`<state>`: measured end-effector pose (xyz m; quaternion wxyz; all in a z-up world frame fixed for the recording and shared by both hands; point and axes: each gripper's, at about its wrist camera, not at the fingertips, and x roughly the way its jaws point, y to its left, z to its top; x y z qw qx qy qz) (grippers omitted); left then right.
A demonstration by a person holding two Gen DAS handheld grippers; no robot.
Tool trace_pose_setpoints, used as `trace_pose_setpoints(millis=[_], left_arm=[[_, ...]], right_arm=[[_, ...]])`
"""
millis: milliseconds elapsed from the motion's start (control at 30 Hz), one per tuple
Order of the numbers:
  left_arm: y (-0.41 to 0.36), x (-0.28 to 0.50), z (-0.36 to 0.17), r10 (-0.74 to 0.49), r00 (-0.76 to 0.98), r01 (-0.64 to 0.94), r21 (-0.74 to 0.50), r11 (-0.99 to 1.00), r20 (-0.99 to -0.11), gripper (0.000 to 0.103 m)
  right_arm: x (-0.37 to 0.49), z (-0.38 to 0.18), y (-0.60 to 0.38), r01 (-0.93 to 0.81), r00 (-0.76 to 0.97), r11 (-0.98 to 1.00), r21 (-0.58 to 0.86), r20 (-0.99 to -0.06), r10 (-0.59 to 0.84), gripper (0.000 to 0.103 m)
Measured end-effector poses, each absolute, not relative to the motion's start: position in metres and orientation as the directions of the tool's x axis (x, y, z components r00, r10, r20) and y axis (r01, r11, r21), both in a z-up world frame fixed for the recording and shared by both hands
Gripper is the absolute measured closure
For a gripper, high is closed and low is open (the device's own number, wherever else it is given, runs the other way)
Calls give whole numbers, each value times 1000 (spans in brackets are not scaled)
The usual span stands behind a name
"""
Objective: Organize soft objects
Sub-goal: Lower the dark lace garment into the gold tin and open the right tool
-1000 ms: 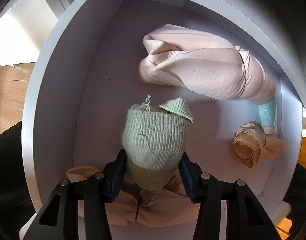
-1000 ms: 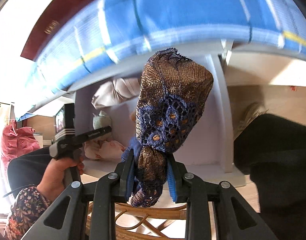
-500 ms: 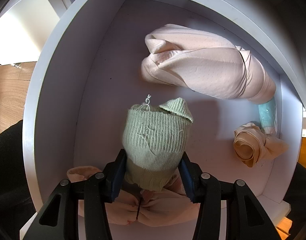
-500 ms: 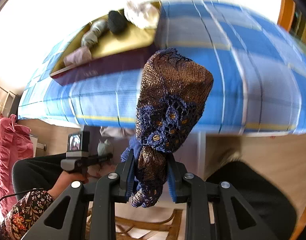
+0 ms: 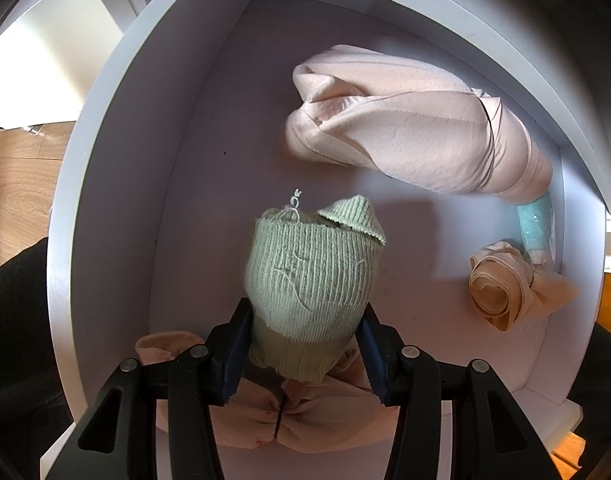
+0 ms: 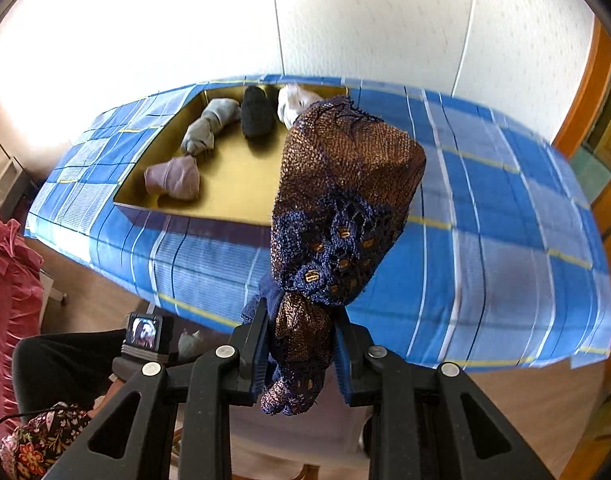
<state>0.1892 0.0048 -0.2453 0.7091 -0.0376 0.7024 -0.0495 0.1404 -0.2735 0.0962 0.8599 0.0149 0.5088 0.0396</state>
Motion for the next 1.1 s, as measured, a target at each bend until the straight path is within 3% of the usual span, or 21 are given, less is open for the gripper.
trace_pose_setpoints(millis=[567,1100], left_arm=[[6,186,-250,-128,3,7,-128,992,-992,52],[0,186,-254,-118,-7,17,-118,993,-993,52]], right_arm=[[219,117,-254,-71,509,997,28,-859,60,76],[298,44,-242,-76,277,997,-23,-961,-1,75]])
